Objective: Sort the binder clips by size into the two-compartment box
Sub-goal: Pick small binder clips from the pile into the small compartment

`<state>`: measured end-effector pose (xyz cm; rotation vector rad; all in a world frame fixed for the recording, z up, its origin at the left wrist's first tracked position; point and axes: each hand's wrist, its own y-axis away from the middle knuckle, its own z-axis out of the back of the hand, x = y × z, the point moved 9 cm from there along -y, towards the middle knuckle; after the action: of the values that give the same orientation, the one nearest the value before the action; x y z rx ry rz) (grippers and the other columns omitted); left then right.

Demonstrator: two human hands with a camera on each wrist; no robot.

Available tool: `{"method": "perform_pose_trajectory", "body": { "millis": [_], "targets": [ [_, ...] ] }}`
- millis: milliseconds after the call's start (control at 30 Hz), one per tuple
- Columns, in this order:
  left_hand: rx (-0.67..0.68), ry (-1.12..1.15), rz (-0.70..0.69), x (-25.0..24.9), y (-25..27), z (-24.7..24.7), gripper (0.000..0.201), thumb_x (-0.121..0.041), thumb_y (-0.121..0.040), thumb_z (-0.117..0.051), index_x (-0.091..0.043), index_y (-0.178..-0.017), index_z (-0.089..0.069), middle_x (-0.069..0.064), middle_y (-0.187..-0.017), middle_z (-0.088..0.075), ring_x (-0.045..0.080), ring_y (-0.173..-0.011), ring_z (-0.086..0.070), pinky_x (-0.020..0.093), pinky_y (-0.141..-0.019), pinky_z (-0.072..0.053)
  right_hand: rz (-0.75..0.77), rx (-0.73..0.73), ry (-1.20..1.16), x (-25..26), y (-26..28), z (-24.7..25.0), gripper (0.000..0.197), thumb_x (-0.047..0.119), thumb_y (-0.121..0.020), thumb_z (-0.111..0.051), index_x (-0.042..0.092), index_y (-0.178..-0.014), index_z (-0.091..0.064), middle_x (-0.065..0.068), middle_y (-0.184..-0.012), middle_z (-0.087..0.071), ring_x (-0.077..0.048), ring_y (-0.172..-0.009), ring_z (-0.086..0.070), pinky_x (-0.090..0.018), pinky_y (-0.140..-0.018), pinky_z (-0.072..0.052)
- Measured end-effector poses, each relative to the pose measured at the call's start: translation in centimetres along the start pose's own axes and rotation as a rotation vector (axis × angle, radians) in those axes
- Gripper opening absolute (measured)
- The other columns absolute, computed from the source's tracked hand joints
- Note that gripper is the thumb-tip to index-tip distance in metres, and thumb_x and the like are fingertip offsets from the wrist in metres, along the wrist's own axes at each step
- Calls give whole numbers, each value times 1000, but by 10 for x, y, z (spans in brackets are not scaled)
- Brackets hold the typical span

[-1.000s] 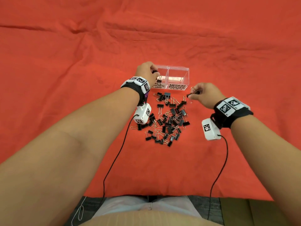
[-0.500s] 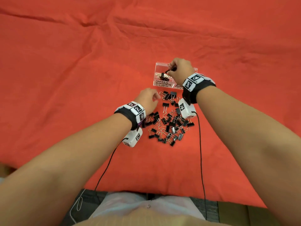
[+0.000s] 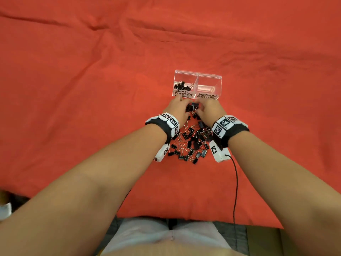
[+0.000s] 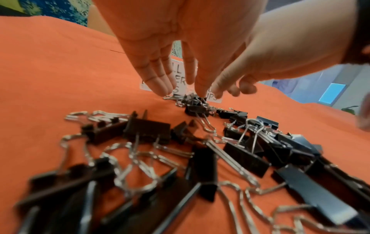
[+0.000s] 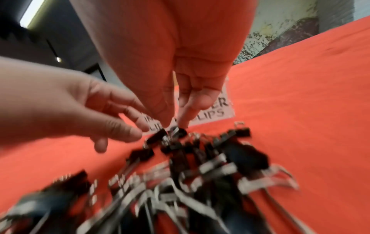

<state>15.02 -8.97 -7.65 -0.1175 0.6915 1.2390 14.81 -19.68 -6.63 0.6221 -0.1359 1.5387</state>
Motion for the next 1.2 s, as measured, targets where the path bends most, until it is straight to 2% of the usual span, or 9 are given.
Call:
{"method": "perform_pose_trajectory", "body": {
  "millis": [67,167,367,567,633,800,933,1066,1200],
  "targets": [
    [19,-22,32,4,-2,-5,43,-21,-88,-62,-22,-130,-51,7,-119,-46,24,-110,-51,39,-91,-50,-15,6,48,-4,6,-7,37,11,-89,-54,18,-126,-57,-14,-112,-65,-21,-80,-60,-28,-68,-49],
    [12,-29,79,13,0,-4,26,-22,-88,-64,-16,-112,-58,6,-116,-48,23,-99,-56,37,-84,-51,-41,-16,105,-10,14,-7,34,16,-91,-54,17,-124,-58,-13,-121,-60,-28,-103,-61,-36,-82,-52],
    [11,41,110,27,11,3,18,-21,-86,-67,-13,-100,-58,1,-103,-42,19,-87,-51,31,-81,-48,-124,-55,62,-28,24,2,28,19,-90,-54,12,-116,-62,-12,-113,-63,-28,-98,-62,-41,-83,-55],
    [11,-26,142,39,21,8,20,-32,-82,-67,-16,-86,-55,2,-102,-42,20,-77,-52,29,-68,-45,28,-52,59,9,10,-7,32,15,-89,-56,14,-121,-58,-9,-130,-53,-27,-124,-48,-39,-100,-43],
    [-27,-45,97,34,19,15,18,-30,-83,-64,-16,-89,-55,2,-101,-43,21,-84,-51,31,-71,-45,59,-19,76,20,5,-16,40,9,-89,-55,12,-128,-53,-11,-134,-48,-27,-127,-44,-39,-104,-40],
    [3,-143,-137,5,5,10,39,-7,-87,-54,-12,-125,-52,4,-130,-45,24,-123,-42,38,-99,-44,72,16,107,22,-1,-30,36,3,-85,-55,6,-121,-57,-11,-117,-55,-27,-118,-47,-42,-101,-44],
    [117,-237,-190,-3,-3,-7,61,5,-85,-51,-14,-141,-37,1,-143,-40,24,-129,-39,40,-102,-43,71,-13,56,17,4,-28,22,2,-80,-59,2,-102,-60,-15,-105,-58,-30,-105,-51,-37,-91,-44],
    [142,-314,-212,-5,-6,-16,51,-2,-87,-54,-16,-135,-44,5,-133,-45,25,-122,-42,40,-90,-48,87,15,-32,16,15,-28,7,2,-79,-60,3,-86,-61,-14,-98,-61,-28,-95,-54,-34,-86,-43],
    [83,-320,-204,-5,-7,-16,31,-8,-88,-58,-10,-118,-54,9,-118,-48,26,-114,-46,43,-84,-50,-6,-29,-226,3,25,-14,10,4,-79,-64,13,-80,-60,1,-78,-60,-15,-71,-54,-34,-73,-53]
  ]
}}
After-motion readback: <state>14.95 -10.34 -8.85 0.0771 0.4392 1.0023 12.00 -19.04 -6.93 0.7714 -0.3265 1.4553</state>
